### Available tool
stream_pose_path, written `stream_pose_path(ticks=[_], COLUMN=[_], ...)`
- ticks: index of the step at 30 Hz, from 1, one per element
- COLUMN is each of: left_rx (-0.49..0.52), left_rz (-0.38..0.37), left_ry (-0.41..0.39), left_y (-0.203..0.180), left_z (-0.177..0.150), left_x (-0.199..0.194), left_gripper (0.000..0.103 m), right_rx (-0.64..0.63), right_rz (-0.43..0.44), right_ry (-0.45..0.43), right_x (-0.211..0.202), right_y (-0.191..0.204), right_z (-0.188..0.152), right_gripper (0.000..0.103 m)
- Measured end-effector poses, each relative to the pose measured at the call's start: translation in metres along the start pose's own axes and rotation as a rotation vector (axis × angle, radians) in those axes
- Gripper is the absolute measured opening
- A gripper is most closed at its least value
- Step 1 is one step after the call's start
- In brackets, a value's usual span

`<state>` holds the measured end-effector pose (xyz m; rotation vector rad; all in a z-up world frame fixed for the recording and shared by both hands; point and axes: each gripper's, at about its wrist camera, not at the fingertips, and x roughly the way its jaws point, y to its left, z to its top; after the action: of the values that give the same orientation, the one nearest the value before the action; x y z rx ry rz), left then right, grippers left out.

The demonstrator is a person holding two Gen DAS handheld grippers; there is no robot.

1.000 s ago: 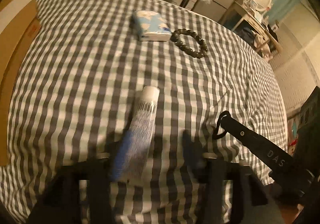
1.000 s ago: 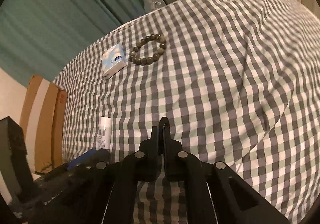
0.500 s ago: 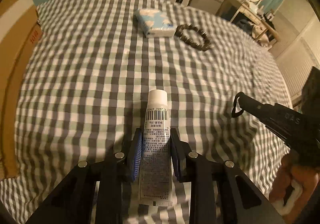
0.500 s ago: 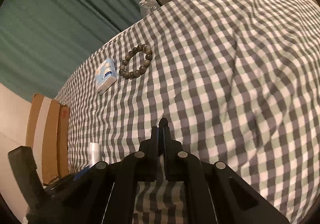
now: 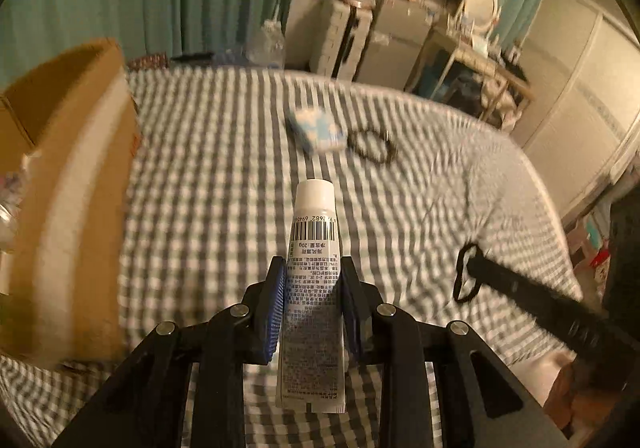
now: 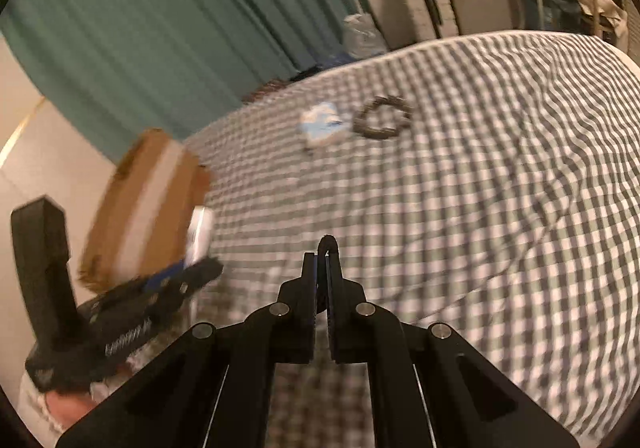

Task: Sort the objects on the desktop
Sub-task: 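Lift the white tube and hair tie and carry both to the cardboard box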

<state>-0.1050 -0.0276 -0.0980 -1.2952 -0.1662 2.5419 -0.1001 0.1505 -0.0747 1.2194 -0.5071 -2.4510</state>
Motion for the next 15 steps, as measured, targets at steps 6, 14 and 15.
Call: stream_pose_path(ticks=[6,14,15], left_rx=[-0.068,-0.077,-0.065], left_rz=[-0.035,0.041,0.046], left_ry=[-0.088,-0.098,-0.068], left_y=[0.049,0.157,0.171], left_z=[0.05,0.1,0.101], left_x=[-0.066,-0.13,-0.131], left_gripper=[0.026,0.026,0.026], right_rx=[-0.156,-0.334,-0.352], right_rz=[0.107,0.259,0.261], right_ry=[-0.064,-0.016,-0.005], right_x=[-0.031,-0.009,0.0], right_y=[0.107,0.248,0.262], right_z=[0.031,0.048,0.047], right_gripper=[0.004,0.004,0.004])
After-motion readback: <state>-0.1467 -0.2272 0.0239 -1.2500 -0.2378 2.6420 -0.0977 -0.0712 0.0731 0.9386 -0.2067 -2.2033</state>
